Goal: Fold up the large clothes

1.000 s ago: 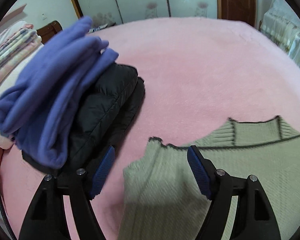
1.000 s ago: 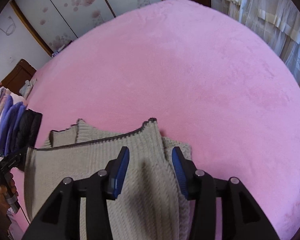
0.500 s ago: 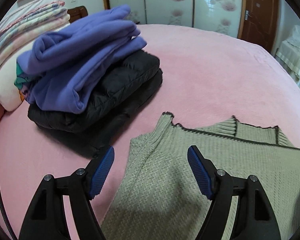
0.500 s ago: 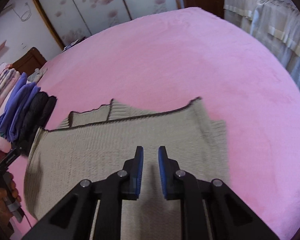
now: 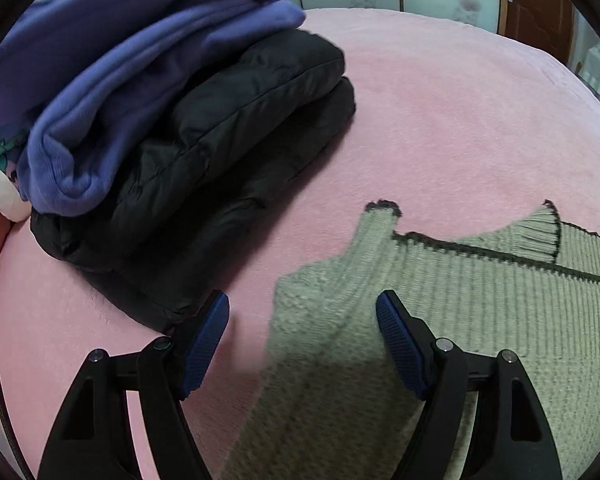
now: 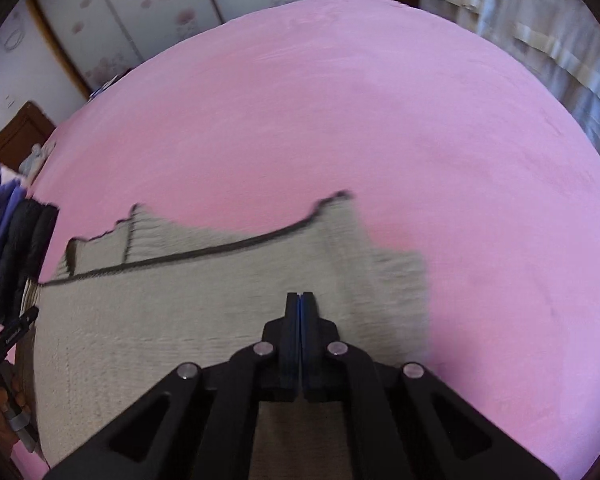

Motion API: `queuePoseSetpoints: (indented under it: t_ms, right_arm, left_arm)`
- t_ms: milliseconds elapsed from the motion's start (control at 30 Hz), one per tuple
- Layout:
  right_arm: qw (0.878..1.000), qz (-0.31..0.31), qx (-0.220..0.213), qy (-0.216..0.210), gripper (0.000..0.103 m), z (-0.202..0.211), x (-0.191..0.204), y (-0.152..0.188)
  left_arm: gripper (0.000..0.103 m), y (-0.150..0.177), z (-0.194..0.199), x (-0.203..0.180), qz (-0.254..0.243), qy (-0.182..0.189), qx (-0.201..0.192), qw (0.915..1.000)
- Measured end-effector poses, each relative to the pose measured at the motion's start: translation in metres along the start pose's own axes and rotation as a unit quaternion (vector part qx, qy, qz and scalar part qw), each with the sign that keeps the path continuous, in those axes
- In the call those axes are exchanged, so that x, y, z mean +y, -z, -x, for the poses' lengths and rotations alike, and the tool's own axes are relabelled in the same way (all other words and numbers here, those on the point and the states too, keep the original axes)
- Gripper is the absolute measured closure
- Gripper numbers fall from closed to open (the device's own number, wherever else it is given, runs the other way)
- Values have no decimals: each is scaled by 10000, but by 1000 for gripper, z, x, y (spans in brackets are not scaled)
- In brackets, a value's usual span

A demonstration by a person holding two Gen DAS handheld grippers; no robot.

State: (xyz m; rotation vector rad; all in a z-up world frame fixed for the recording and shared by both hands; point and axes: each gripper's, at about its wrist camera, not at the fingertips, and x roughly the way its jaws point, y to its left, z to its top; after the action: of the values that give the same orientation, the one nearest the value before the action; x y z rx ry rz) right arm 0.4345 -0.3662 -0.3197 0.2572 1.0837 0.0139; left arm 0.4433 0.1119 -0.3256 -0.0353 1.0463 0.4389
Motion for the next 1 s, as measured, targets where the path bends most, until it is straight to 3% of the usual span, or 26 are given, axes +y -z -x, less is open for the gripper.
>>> queuePoseSetpoints:
  t_ms: [300, 500, 667, 800, 900, 1000]
  right_arm:
    - [9994, -260, 161, -176, 100, 17, -3, 6]
    - [9985, -258, 124, -461, 100, 50, 6, 19]
    - [9977, 31, -81, -668, 100, 91, 35, 51]
    - [9961, 224, -158, -835, 100, 114, 70, 101]
    - [9946, 390, -243, -931, 100, 120, 97, 137]
    - [9933, 663, -251, -912, 100, 119, 121, 172]
  left_arm:
    - [26, -4, 7, -13, -190, -153, 38, 9997]
    - [26, 5, 54, -14, -201, 303, -96, 9993]
    - [26, 46, 116, -8, -266, 493, -415, 9976]
    - [24, 93, 158, 0, -197, 618, -587, 9962]
    - [24, 128, 171, 9, 57, 657, -431, 9969]
    - [24, 158, 164, 16, 85, 421, -303, 9986]
